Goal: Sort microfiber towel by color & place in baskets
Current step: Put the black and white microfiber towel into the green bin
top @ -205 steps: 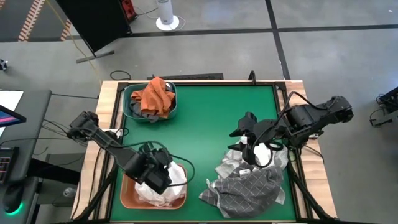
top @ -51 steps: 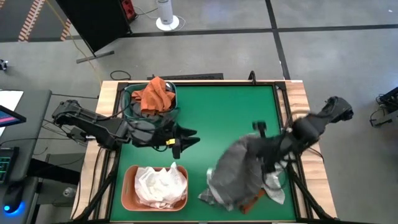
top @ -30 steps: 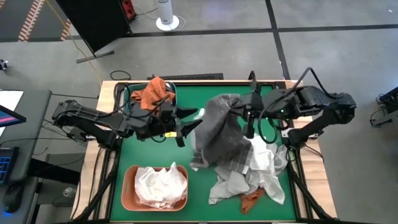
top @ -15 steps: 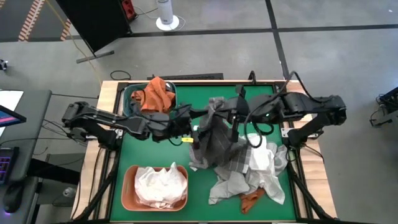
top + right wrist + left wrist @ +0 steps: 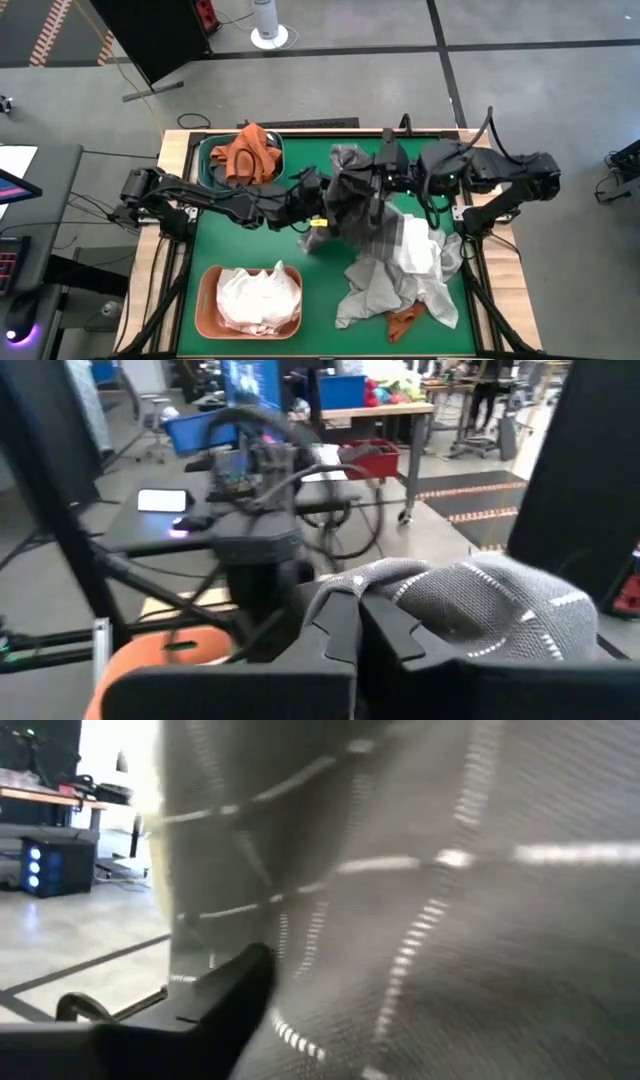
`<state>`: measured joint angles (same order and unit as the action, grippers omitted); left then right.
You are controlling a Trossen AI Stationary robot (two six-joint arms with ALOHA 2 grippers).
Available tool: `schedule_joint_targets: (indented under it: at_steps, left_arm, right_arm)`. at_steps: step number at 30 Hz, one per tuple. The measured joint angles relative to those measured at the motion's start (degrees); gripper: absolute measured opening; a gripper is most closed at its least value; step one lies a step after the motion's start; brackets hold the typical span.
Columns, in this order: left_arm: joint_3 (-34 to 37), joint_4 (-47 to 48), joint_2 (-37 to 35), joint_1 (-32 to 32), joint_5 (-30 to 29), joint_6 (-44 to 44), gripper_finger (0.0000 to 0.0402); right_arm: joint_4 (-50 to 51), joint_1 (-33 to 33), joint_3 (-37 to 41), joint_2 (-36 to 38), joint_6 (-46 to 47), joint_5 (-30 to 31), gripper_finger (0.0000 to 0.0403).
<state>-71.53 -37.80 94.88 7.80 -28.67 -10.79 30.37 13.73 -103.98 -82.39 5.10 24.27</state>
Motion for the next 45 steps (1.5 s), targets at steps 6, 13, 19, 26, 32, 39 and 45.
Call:
schedule_joint_targets:
  at_steps: [6, 13, 19, 26, 32, 39, 45]
  left_arm:
    - [0.0, -0.3, -1.7, -1.9, -0.1, -2.4, 0.0097]
    - [0.0, -0.5, -7.7, -5.4, -0.1, -3.7, 0.0006]
    - [0.0, 0.5, -18.2, -7.6, 0.0, 9.1, 0.0003]
    - [0.0, 11.8, -31.2, -8.7, -4.8, 20.0, 0.0002]
    - [0.0, 31.1, -42.2, -8.7, -6.8, 11.9, 0.0002]
    - [0.0, 33.3, -49.3, -8.7, -9.2, 12.5, 0.0001]
    - [0.1, 36.8, -53.3, -8.7, -5.5, 7.3, 0.0001]
  right_arm:
    - [2.6, 2.1, 0.0, 0.0, 0.9, -0.2, 0.0064]
    - [8.3, 4.6, 0.0, 1.2, 4.5, -0.4, 0.0162]
    - [17.2, 6.4, 0.0, 3.0, 10.2, -0.4, 0.0232]
    - [23.8, 6.6, 0.0, 3.5, 16.0, -0.3, 0.0236]
    - [25.1, 7.0, 0.0, 3.5, 16.7, -0.3, 0.0226]
    - [26.7, 7.4, 0.0, 3.5, 16.9, -0.2, 0.0223]
    - [27.0, 6.4, 0.0, 3.5, 16.9, 0.1, 0.0223]
